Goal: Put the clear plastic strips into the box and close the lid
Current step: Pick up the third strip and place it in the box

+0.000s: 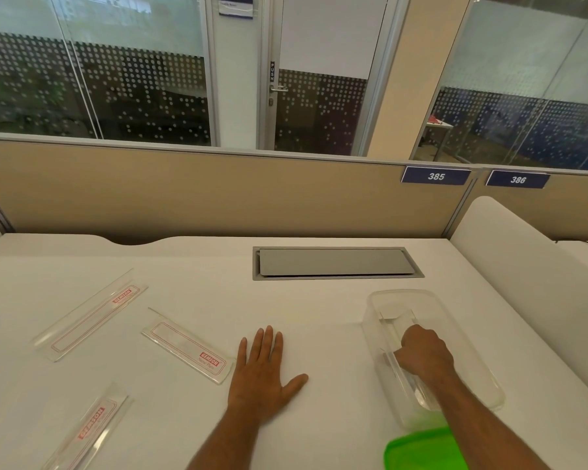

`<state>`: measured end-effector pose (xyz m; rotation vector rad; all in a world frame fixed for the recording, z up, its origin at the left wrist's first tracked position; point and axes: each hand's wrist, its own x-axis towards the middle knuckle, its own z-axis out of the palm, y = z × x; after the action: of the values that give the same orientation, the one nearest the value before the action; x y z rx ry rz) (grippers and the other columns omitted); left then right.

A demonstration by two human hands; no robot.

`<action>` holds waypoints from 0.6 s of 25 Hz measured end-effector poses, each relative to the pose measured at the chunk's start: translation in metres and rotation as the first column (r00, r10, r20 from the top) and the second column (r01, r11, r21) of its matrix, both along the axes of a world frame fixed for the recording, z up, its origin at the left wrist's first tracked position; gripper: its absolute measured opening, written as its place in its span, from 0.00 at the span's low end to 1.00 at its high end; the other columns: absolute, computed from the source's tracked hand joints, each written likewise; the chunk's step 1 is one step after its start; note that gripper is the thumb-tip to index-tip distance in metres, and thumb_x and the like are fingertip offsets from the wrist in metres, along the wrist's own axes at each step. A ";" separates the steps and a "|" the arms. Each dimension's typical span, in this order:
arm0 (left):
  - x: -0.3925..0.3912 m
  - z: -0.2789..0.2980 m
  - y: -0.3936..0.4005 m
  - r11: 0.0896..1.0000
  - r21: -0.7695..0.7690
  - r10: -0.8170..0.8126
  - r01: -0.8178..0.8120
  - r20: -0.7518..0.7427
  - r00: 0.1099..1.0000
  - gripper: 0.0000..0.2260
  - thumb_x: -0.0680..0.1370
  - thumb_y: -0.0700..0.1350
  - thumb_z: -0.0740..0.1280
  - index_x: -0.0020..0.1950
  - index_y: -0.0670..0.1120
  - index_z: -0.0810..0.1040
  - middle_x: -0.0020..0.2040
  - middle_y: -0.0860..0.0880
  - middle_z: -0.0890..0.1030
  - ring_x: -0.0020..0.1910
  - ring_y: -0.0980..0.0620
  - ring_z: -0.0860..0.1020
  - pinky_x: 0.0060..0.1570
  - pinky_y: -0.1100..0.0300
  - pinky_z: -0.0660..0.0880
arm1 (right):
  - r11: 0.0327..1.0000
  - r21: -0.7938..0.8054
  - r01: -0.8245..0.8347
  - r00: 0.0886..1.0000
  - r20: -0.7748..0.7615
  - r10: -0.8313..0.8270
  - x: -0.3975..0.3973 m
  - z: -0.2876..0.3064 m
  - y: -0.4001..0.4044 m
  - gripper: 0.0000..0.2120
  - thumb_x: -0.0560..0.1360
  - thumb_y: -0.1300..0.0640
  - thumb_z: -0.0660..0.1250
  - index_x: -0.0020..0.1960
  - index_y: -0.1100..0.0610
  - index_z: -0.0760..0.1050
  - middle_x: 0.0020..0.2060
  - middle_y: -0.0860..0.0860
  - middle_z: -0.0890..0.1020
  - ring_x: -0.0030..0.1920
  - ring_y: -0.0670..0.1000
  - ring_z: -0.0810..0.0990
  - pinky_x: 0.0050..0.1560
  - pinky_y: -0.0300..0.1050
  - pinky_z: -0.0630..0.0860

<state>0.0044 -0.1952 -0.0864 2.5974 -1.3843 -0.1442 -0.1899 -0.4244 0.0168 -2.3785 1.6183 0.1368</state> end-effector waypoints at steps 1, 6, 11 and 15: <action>0.000 0.001 0.000 1.000 0.004 -0.001 0.001 -0.006 1.000 0.46 0.72 0.75 0.39 0.80 0.47 0.42 0.81 0.47 0.41 0.80 0.46 0.38 0.73 0.47 0.29 | 1.000 -0.006 0.005 1.000 0.013 -0.005 0.000 0.003 -0.001 0.22 0.62 0.38 0.74 0.39 0.55 0.73 0.38 0.49 0.78 0.40 0.53 0.80 0.38 0.42 0.77; 0.001 0.016 -0.006 0.994 0.082 -0.075 0.074 0.007 0.997 0.44 0.74 0.74 0.41 0.80 0.45 0.40 0.82 0.45 0.40 0.80 0.46 0.38 0.76 0.47 0.32 | 0.973 -0.229 0.035 0.981 0.196 0.011 0.016 0.020 0.002 0.26 0.70 0.35 0.66 0.55 0.54 0.78 0.51 0.52 0.84 0.50 0.57 0.82 0.47 0.47 0.77; 0.014 0.053 -0.009 0.993 -0.043 -0.113 0.113 0.016 0.994 0.44 0.72 0.75 0.38 0.80 0.48 0.39 0.82 0.48 0.40 0.80 0.48 0.38 0.79 0.46 0.40 | 0.944 -0.282 -0.174 0.897 0.349 0.270 0.051 0.027 0.021 0.35 0.78 0.37 0.57 0.76 0.57 0.59 0.75 0.56 0.65 0.75 0.57 0.63 0.73 0.53 0.61; 0.043 0.083 0.006 0.994 -0.078 -0.074 0.081 0.084 0.994 0.43 0.73 0.74 0.40 0.80 0.49 0.39 0.82 0.48 0.40 0.80 0.47 0.38 0.79 0.44 0.41 | 0.866 -0.337 -0.369 0.877 0.181 0.444 0.084 0.021 0.053 0.41 0.76 0.31 0.43 0.79 0.56 0.41 0.80 0.54 0.44 0.79 0.53 0.40 0.76 0.53 0.38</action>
<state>0.0477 -0.1895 -0.0034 2.5103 -1.4866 0.0060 -0.1063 -0.3715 0.0376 -2.7998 1.0561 -0.3438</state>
